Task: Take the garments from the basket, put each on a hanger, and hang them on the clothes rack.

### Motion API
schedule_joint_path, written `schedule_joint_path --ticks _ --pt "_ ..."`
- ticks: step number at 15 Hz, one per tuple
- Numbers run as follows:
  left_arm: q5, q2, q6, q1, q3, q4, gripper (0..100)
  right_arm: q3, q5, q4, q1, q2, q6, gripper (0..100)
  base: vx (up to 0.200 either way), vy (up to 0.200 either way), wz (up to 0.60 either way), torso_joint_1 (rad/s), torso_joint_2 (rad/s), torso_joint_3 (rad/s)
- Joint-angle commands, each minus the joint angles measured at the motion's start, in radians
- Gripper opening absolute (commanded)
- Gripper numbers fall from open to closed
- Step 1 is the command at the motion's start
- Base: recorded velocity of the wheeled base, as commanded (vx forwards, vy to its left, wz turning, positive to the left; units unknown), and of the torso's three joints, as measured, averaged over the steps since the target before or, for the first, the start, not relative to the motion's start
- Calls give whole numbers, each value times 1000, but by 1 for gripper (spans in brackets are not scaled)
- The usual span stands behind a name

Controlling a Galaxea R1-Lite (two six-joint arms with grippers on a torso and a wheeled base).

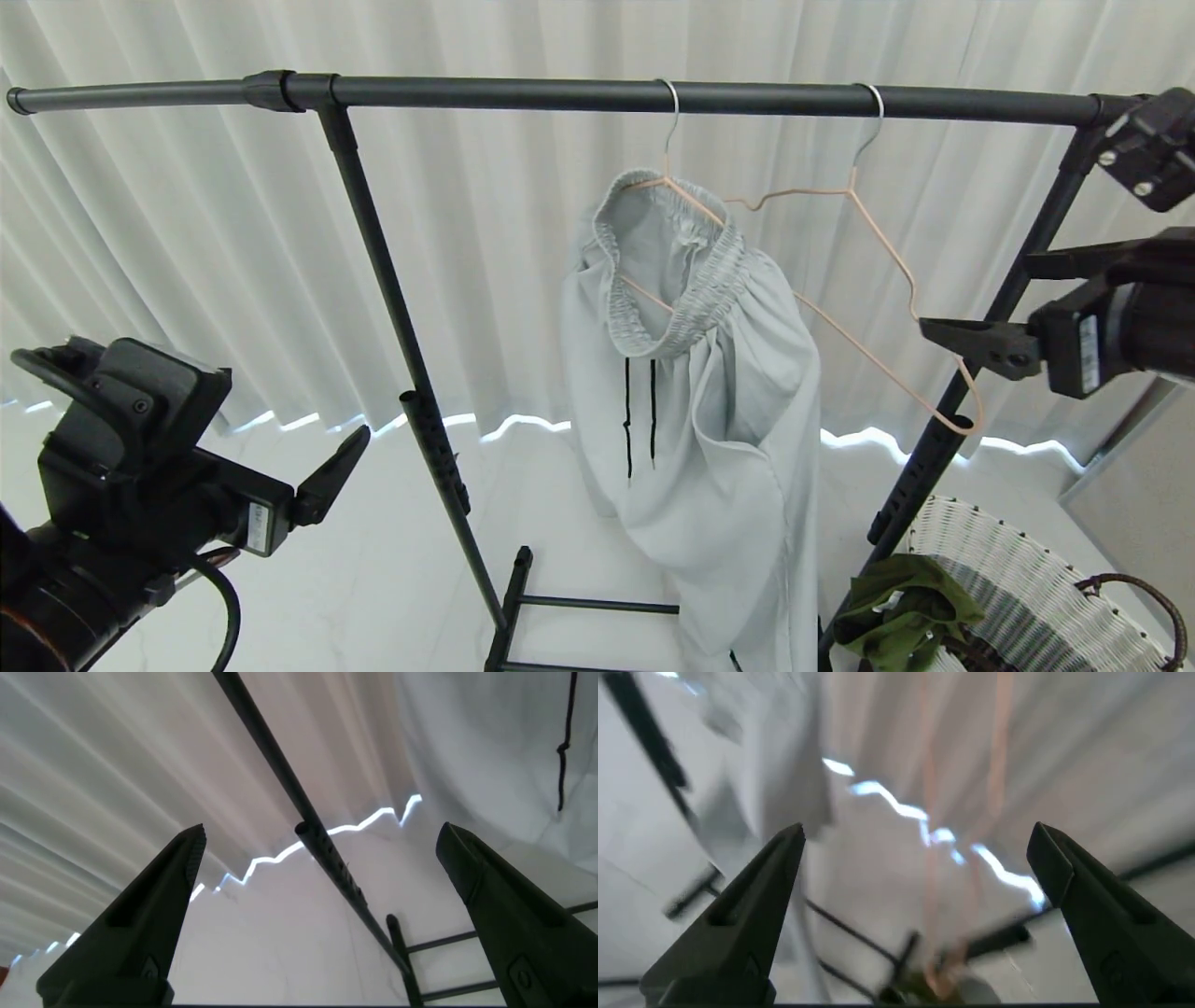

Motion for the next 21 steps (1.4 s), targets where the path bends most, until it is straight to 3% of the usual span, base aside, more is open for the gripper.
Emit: schedule_joint_path --ticks 1,6,10,14,21 --pt "1 -23 12 3 17 0 100 14 -2 64 -91 -106 -9 100 -200 0 0 -2 2 2" --pt "1 -35 14 3 26 0 100 37 -4 204 -269 -174 -48 100 -200 0 0 4 1 2" --pt "1 -35 16 3 26 0 100 183 5 174 -441 -247 -210 100 -200 0 0 -1 4 1" --pt "-6 -37 12 -3 26 0 100 269 -2 93 -475 -270 -218 100 0 0 0 0 0 0" --pt "-6 -55 11 -6 49 0 100 271 -4 92 -475 -272 -247 100 0 0 0 0 0 0"
